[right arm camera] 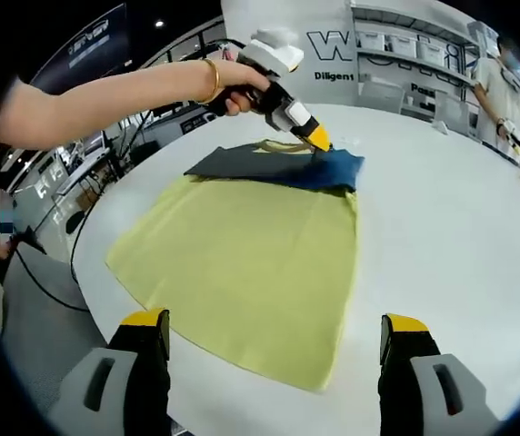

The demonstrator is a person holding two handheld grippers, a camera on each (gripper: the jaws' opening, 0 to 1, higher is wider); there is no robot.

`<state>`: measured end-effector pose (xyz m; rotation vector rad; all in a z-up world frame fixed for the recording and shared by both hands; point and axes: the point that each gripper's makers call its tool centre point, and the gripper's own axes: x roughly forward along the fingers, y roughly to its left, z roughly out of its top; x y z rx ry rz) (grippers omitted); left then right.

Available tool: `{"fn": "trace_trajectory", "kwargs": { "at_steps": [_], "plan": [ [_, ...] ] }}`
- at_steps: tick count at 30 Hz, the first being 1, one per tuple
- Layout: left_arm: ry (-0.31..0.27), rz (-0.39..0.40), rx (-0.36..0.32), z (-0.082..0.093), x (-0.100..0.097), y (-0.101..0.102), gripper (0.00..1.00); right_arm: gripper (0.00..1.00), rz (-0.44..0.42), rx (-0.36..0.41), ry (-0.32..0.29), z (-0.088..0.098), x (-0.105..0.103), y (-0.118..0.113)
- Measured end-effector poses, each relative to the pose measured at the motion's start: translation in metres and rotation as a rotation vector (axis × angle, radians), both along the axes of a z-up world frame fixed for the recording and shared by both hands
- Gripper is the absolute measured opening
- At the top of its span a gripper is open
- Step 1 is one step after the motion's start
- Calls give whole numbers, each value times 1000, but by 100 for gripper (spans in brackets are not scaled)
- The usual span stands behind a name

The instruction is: Fold the garment on the visible template until the final outline fits inside the template.

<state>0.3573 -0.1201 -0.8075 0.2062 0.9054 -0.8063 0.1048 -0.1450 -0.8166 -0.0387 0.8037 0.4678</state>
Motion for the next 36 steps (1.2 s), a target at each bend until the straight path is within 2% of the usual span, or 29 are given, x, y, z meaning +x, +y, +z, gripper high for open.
{"fn": "trace_trajectory", "kwargs": {
  "at_steps": [3, 7, 9, 10, 12, 14, 15, 16, 21, 25, 27, 31, 34, 36],
  "plan": [
    [-26, -42, 9, -1, -11, -5, 5, 95, -6, -10, 7, -2, -2, -2],
    [-88, -55, -31, 16, -9, -4, 16, 95, -17, -9, 2, 0, -1, -3],
    [-145, -80, -75, 31, -6, -2, 19, 95, -22, -5, -10, 4, 2, -3],
    [-140, -62, -73, 37, -7, 9, 22, 95, -22, -1, -12, 5, 3, -3],
    [-152, -67, -94, 46, -11, 20, 26, 95, -22, 8, -22, 8, 5, -1],
    [-149, -59, -103, 51, -13, 31, 35, 95, -22, 12, -28, 10, 7, 0],
    [-162, -51, -106, 56, -17, 45, 38, 95, -21, 13, -29, 10, 8, 0],
    [-165, -53, -106, 58, -19, 47, 42, 95, -19, 13, -30, 11, 8, 1],
    [-196, -40, -88, 72, -43, 91, 56, 95, -5, 18, -36, 15, 11, 5],
    [-198, -12, -86, 75, -61, 116, 68, 95, 2, 10, -32, 17, 11, 6],
    [-198, 22, -72, 75, -73, 133, 71, 96, 3, 10, -21, 17, 10, 5],
    [-183, 19, -85, 74, -104, 154, 75, 96, 10, 3, -1, 12, 7, 5],
    [-169, 45, -59, 68, -124, 176, 70, 95, 16, 0, 12, 8, 2, 4],
    [-155, 54, -47, 64, -130, 183, 70, 95, 15, 4, 24, 5, -1, 4]
  ]
}}
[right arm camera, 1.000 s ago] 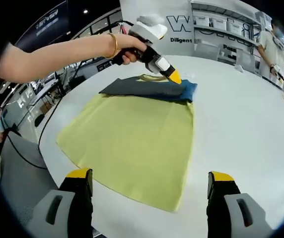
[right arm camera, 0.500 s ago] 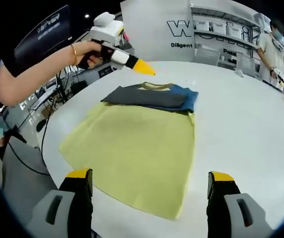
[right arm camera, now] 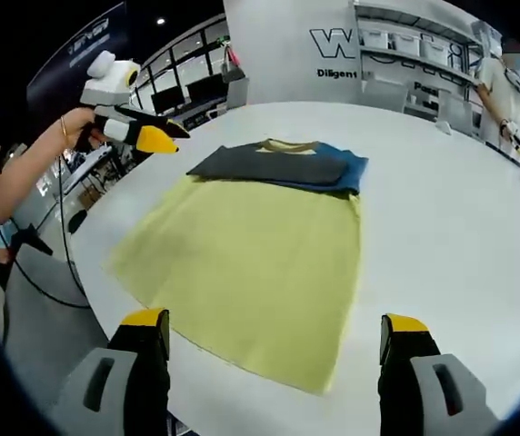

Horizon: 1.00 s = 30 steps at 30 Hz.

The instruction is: Fold the garment on the visible template until the final outline fits inside the template.

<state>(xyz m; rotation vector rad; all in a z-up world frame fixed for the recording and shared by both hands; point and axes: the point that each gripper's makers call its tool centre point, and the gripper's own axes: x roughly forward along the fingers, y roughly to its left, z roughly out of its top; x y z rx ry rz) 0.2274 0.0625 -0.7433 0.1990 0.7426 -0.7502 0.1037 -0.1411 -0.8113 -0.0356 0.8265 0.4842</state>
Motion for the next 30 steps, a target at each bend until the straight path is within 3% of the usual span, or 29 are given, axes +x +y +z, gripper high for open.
{"fn": "trace_trajectory", "kwargs": {
  "at_steps": [3, 5, 7, 14, 16, 22, 30],
  "plan": [
    [9, 9, 44, -6, -14, 14, 73, 95, 6, -10, 14, -5, -5, -1],
    [12, 22, 39, -8, -18, 19, 73, 95, 5, -10, 21, -6, -7, -1],
    [56, 57, 27, -16, -31, 27, 73, 95, 4, -2, 36, -9, -11, -1],
    [82, 62, 44, -29, -56, 41, 72, 94, -6, -5, 50, -13, -16, -5],
    [127, 88, 32, -37, -70, 49, 72, 94, -8, -6, 54, -14, -18, -7],
    [155, 104, 66, -52, -93, 69, 70, 92, -17, -11, 65, -18, -20, -10],
    [283, 181, 44, -74, -132, 91, 59, 85, -12, -16, 71, -19, -21, -10]
  ]
}}
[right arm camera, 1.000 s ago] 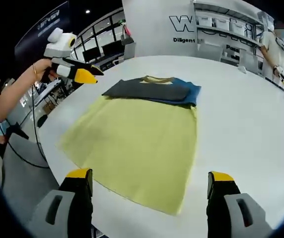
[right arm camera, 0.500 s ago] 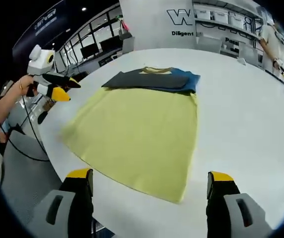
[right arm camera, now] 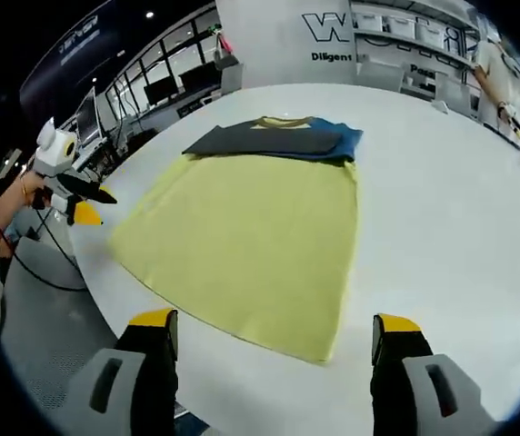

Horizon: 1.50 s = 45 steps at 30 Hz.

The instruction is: Fold the garment on the visible template until the final outline fits inside the template.

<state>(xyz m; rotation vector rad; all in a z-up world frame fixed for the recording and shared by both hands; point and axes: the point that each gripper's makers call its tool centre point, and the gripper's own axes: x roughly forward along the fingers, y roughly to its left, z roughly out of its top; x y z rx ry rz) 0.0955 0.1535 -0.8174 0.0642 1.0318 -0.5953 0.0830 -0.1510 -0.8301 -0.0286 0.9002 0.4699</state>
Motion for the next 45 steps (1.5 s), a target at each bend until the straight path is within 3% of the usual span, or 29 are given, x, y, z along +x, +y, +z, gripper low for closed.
{"fn": "trace_trajectory", "kwargs": {
  "at_steps": [9, 13, 15, 20, 25, 30, 36, 42, 45],
  "plan": [
    [70, 95, 31, -26, -11, 20, 50, 69, 10, -19, 25, -9, -3, -3],
    [97, 102, 61, -35, -18, 22, 41, 62, -15, -32, 20, -9, -1, -9],
    [64, 106, 67, -33, -14, 24, 37, 58, -42, -55, 31, -11, -2, -16],
    [107, 123, 72, -34, -21, 25, 33, 50, -37, -73, 40, -16, -4, -18],
    [111, 97, 119, -37, -28, 24, 21, 38, -30, -96, 53, -20, -6, -19],
    [130, 127, 125, -40, -30, 22, 9, 22, -30, -138, 66, -26, -8, -24],
    [136, 145, 129, -40, -30, 22, 8, 15, -82, -114, 49, -19, -3, -26],
    [135, 130, 148, -40, -30, 22, 8, 0, -86, -139, 66, -25, -1, -30],
    [130, 134, 146, -40, -31, 22, 7, 0, -84, -132, 62, -25, -2, -29]
  ]
}}
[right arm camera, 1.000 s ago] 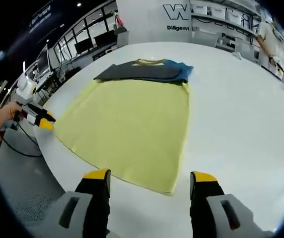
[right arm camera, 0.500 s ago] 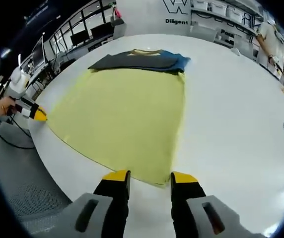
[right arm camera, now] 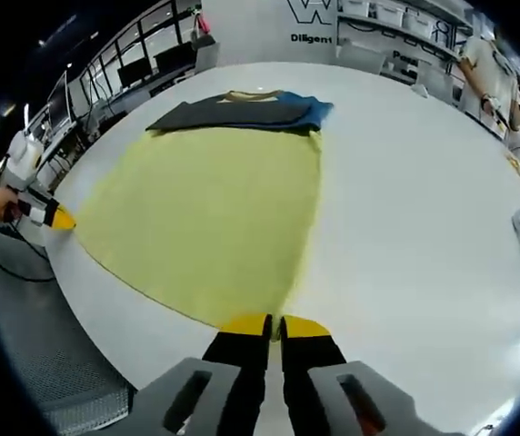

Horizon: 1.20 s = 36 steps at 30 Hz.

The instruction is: Fold the garment on the visible template until the final outline fits inside the template.

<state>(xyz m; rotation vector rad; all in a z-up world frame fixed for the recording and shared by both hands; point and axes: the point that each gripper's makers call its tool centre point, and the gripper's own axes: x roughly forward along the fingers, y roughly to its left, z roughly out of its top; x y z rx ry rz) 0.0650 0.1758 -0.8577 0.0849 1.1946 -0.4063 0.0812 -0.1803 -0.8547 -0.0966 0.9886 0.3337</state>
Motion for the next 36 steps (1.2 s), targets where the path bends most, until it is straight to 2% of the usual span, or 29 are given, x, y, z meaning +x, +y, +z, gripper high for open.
{"fn": "trace_trajectory", "kwargs": {
  "at_steps": [10, 16, 25, 31, 36],
  "plan": [
    [-3, 1, 15, 4, -4, 8, 7, 0, 1, 19, 6, 4, -10, 6],
    [7, -12, 27, 9, -14, 17, 7, 0, 20, 36, 25, 6, -27, 14],
    [2, -25, 25, 15, -27, 23, 7, 0, 16, 68, 10, 14, -40, 20],
    [-46, -29, 10, 34, -26, 25, 7, 0, -5, 86, -85, 40, -37, 23],
    [-65, -55, 36, 51, -22, 29, 7, 0, 18, 63, -108, 62, -36, 27]
  ]
}}
